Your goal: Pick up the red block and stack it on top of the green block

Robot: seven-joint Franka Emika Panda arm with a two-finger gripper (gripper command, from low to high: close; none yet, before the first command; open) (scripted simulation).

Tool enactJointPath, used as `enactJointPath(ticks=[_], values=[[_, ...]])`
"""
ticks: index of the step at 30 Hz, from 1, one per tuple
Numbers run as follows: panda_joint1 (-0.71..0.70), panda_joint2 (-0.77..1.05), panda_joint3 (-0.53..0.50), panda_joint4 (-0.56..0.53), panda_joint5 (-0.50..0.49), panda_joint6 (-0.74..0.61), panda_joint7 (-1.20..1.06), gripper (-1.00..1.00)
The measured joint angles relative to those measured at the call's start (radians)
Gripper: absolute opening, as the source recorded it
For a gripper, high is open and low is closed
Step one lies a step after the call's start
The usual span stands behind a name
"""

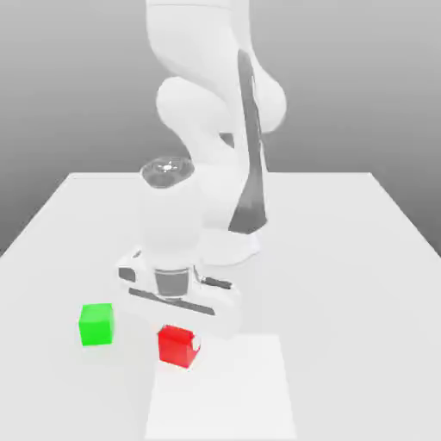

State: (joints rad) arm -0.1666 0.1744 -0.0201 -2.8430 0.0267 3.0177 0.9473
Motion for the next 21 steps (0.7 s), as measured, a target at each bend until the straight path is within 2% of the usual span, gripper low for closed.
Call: enactJointPath(ticks=[6, 13, 16, 20, 21], values=[[-0.006, -0.205, -0.003, -0.029, -0.029, -0.176, 0.021, -1.0], [-0.224, -0.351, -0.191, -0.02, -0.115, -0.327, -0.096, -1.0], [-0.238, -0.289, -0.224, -0.015, -0.093, -0.271, -0.135, -1.0], [-0.232, -0.149, -0.213, -0.01, 0.005, -0.14, -0.207, -1.0], [-0.235, -0.122, -0.203, -0.009, 0.028, -0.116, -0.223, 1.0]])
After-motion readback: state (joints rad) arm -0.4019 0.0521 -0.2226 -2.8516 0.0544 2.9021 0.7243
